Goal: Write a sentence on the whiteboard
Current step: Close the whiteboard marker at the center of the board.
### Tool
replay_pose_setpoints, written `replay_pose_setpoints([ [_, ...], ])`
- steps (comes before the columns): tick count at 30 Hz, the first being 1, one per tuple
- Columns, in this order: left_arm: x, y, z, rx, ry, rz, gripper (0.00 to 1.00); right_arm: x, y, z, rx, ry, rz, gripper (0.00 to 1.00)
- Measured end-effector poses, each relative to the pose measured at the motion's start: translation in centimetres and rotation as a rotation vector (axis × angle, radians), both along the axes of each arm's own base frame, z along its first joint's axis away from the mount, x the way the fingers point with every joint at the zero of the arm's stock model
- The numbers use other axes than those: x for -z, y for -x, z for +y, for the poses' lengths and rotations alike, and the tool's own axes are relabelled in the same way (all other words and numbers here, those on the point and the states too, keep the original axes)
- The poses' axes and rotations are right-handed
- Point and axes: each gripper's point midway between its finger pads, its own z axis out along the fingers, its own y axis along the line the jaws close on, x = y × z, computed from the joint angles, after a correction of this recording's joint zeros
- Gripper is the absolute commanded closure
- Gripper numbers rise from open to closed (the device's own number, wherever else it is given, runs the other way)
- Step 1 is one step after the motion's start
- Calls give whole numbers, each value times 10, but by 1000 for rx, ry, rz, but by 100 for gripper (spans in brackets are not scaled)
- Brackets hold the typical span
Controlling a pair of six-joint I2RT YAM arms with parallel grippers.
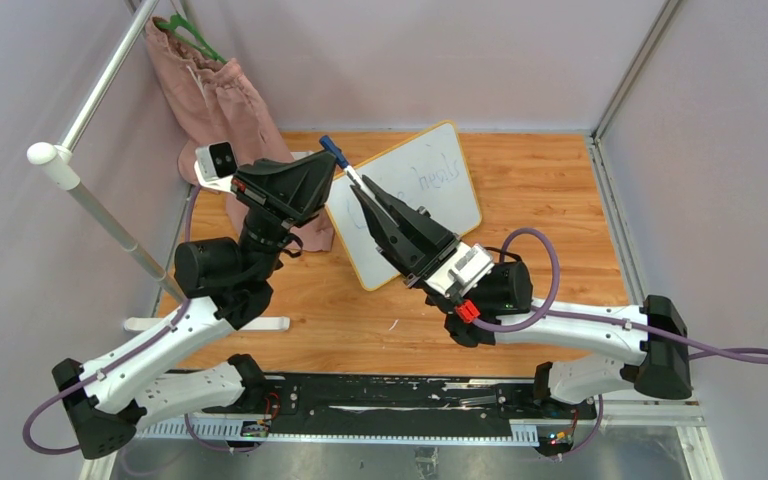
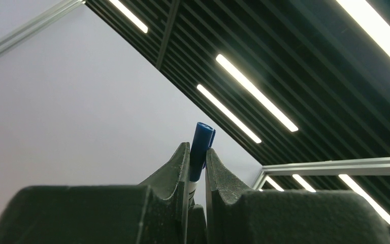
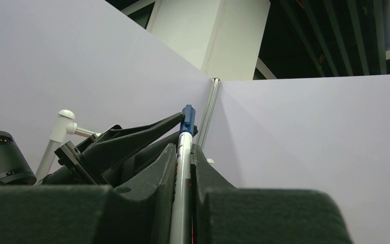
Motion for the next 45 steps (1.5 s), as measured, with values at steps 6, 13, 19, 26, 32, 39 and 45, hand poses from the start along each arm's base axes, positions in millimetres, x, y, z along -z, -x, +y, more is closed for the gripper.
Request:
replay_pose_setpoints([
  [6,-1,2,4,-11,6,0,100,-1,2,2,-6,1,-6,100],
  [13,1,9,15,-60,-18,-2,100,2,7,8,-24,23,-7,100],
  [19,4,10,19,-101,-51,-5,100,4,7,11,-27,37,-3,100],
  [26,5,10,20,-119,-64,-9,91,5,9,12,-31,42,-3,100],
  [32,5,10,21,-127,-70,-12,86,5,10,13,-31,45,-3,100],
  [39,5,11,21,-131,-75,-15,74,6,11,14,-33,47,-4,100],
  [45,17,14,9,-92,-131,-14,68,11,11,20,-35,72,3,100],
])
